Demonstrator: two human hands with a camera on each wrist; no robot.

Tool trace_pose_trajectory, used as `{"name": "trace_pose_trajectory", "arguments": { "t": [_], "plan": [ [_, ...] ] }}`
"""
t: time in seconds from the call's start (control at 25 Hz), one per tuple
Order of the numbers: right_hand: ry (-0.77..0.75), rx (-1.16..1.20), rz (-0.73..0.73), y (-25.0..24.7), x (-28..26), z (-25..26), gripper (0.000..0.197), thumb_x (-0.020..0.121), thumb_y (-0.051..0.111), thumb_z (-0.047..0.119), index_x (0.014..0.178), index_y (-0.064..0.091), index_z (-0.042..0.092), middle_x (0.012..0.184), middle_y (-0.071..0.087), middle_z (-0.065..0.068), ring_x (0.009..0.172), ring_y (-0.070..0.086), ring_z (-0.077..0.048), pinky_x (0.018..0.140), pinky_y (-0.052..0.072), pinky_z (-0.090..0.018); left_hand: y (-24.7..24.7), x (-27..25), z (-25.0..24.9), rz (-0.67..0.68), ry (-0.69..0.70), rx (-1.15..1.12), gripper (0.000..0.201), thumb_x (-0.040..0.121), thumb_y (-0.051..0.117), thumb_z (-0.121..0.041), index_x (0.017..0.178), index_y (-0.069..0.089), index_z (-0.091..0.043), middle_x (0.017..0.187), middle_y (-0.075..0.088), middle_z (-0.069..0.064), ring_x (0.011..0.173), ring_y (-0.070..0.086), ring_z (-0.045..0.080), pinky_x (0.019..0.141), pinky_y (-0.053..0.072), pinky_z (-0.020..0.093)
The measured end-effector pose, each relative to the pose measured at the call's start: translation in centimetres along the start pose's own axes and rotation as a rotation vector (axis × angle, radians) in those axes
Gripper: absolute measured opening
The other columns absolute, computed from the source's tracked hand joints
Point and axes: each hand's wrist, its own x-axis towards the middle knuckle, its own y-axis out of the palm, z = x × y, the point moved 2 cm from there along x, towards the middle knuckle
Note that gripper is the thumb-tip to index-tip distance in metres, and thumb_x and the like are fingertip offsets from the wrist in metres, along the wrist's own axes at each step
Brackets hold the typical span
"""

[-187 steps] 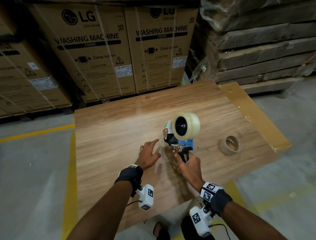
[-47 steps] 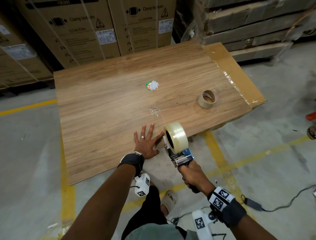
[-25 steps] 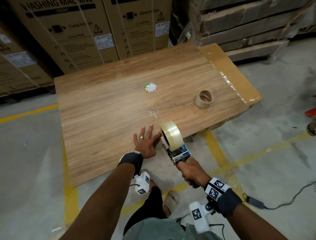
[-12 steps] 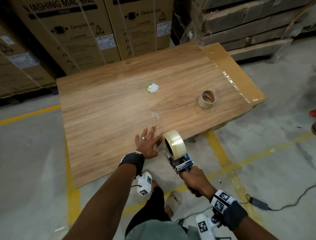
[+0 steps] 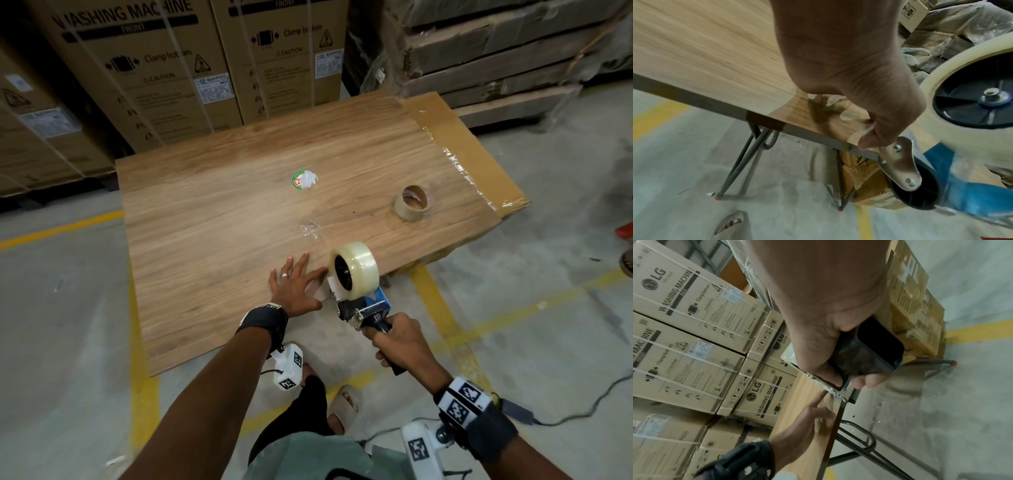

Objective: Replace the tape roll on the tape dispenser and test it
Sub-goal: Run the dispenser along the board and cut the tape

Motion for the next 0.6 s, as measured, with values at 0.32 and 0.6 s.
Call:
{"name": "trace_pose_trajectory", "arguments": {
  "t": [0.32,0.6],
  "plan": [
    [-0.014,0.107,0.018,-2.2,0.6,2.4,0.023,0.084,0.078,0.018,0.079,0.068,-0.002,0.063,0.068,-0.012,0.047,0.064,-0.023,0.047,0.056,-0.031,-1.4,-0.3,-0.2,-0.06,-0.018,-0.141,0.084,0.059,0.062,-0.047,0.141,0.046,-0.052,0.168,0.013,-0.01,0.154,0.006,0.025,0.118,0.008,0.059],
    [-0.066,0.283,0.025,-2.6,3.6,6.3,0.017,0.089,0.074,0.013,0.078,0.069,0.001,0.061,0.066,-0.014,0.048,0.06,-0.026,0.053,0.055,-0.037,-3.0,0.8,-0.1,-0.144,-0.06,-0.265,0.058,0.084,0.052,-0.056,0.14,0.052,-0.039,0.153,0.046,-0.004,0.142,0.035,0.027,0.109,0.028,0.05]
  ]
}}
